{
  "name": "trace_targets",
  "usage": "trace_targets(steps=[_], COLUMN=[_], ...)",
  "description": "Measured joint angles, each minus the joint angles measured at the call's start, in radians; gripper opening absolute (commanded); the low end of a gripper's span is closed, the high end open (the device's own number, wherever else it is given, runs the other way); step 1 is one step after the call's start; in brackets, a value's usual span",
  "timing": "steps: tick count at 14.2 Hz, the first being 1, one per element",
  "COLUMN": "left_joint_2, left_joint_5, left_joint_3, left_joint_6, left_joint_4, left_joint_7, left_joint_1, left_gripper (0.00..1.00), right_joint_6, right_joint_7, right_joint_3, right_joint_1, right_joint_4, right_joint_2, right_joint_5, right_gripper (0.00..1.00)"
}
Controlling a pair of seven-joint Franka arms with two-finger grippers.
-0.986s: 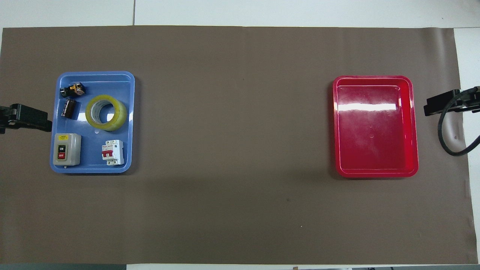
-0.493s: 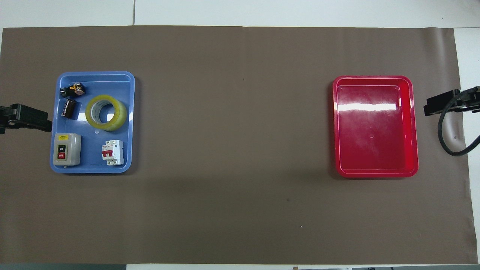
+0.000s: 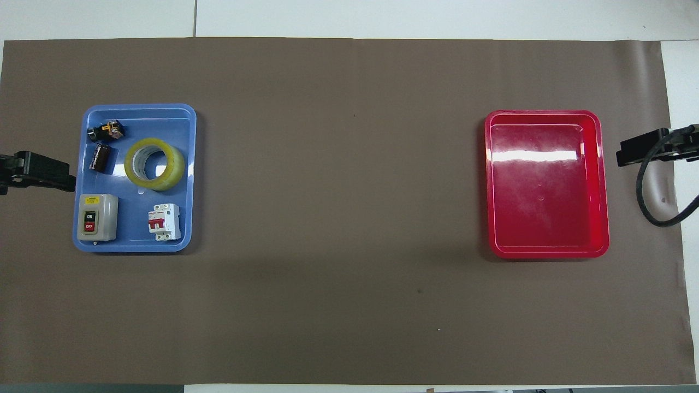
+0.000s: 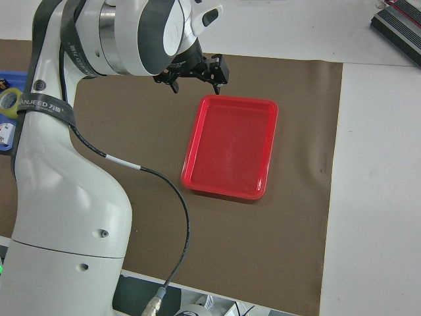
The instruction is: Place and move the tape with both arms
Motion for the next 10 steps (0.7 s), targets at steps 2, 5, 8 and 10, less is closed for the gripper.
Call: trace_targets(steps=[2,5,8,10], left_joint_2=[0.000,-0.008,-0.011,-0.006], left_joint_5=[0.000,0.009,0.012,0.013], left_joint_3=[0.003,0.010,0.011,0.013], left_joint_6=[0.000,0.029,0.199,0.380], left_joint_4=[-0.001,-0.041,-0.178,-0.310], left_joint_7=[0.000,0.000,-0.003,-0.003], left_joint_1=[0.007,0.020,0.032,0.065], left_gripper=[1.00,1.00,1.00,1.00], right_joint_6=[0.002,0.004,0.004,0.004], right_joint_7=[0.000,0.000,0.000,0.000], right_joint_3=[0.000,0.000,0.000,0.000], right_joint_1=[0.000,0.000,0.000,0.000], right_joint_4=[-0.001,-0.003,-0.004,-0.004], right_joint_2=[0.000,0.000,0.000,0.000], right_joint_5=[0.000,0.000,0.000,0.000], right_gripper=[1.00,1.00,1.00,1.00])
